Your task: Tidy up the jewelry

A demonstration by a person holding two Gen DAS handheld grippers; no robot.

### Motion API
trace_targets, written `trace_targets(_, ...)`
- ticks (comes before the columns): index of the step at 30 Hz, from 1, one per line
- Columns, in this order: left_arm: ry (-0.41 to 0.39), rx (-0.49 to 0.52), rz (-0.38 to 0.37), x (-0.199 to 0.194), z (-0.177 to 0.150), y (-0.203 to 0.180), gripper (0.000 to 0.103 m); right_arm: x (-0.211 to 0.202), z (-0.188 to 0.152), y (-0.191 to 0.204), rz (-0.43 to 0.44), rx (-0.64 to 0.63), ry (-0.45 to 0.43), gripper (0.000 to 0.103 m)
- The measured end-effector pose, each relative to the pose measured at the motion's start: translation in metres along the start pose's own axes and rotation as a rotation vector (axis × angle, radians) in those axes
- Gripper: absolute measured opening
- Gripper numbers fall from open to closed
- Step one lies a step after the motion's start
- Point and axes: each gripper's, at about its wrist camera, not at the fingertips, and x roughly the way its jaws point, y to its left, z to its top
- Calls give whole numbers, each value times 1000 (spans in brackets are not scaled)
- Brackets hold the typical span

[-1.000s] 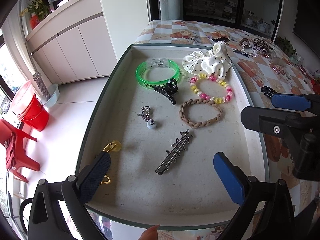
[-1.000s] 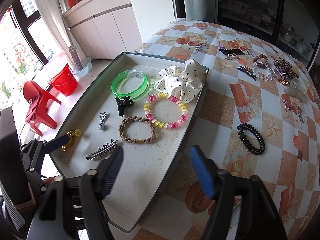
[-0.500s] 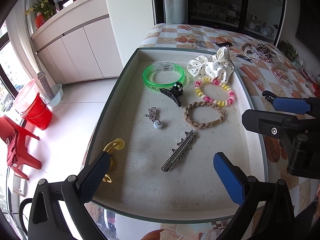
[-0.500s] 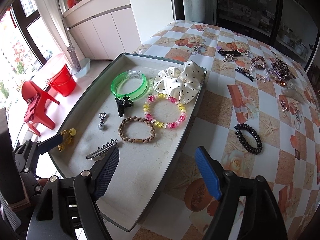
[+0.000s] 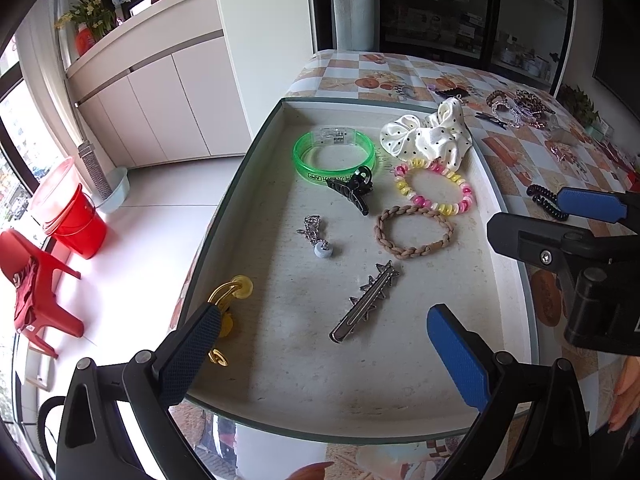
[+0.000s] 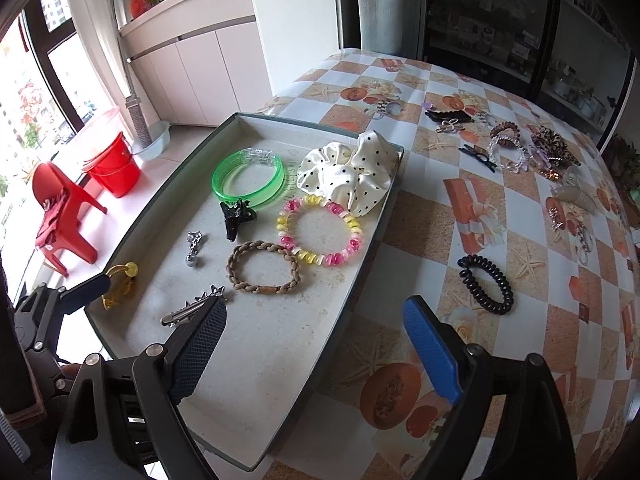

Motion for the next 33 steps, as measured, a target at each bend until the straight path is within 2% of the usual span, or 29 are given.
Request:
trace_targets(7,-5,-13,-9,-3,-1,3,103,-1,0,2,27,-3,31,92)
trace_targets(16,-27,-43,3,-18,-4,8,103,-7,-6,4,22,6,38,92)
trace_targets(24,-72,-58,28,-44,-9,11,103,-31,-10,0,-4,41,-19,92)
trace_targets(33,-79,-92,41,-61,-18,16,103,-57,-20,7,-15,33,-75,92)
